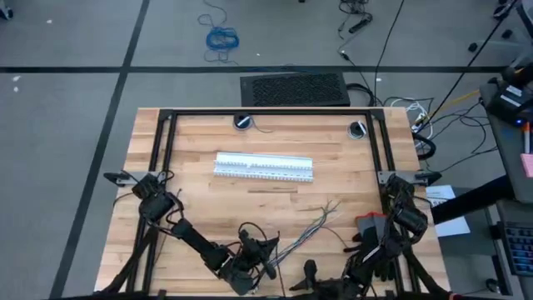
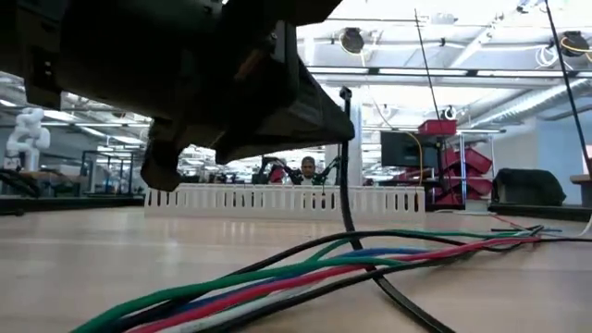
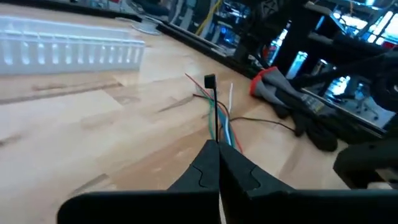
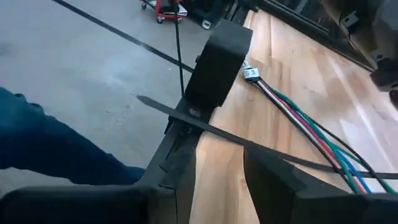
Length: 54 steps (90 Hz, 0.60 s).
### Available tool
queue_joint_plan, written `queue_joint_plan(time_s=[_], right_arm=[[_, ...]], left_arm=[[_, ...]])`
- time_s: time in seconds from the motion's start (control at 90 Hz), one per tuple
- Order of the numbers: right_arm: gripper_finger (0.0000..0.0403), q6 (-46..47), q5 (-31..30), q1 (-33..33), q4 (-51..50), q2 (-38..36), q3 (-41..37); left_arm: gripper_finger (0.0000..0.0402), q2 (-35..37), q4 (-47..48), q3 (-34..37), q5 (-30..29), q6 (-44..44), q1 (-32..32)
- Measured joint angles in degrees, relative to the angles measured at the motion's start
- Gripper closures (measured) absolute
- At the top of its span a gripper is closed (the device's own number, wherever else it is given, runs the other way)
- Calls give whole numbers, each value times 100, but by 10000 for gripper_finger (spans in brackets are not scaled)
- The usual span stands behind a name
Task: Ziptie cables
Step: Wrap the cables together using a zip tie
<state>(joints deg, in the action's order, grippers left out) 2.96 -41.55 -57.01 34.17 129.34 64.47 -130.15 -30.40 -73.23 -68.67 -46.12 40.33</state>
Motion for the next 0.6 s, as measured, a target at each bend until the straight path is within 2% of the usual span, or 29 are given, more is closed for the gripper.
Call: queue_joint_plan(time_s=[0.178,0.322,0.6], right_arm=[[277,942,799,-83,-367,-2,147],[277,780,262,-177,-385,74,171],[277,228,152,87,-310,170,400]], left_arm=[[402,0,67,0,123,-13,38],[402,-114,126,1,146,-152,42],[402,-361,90,-7,223,-485,14]])
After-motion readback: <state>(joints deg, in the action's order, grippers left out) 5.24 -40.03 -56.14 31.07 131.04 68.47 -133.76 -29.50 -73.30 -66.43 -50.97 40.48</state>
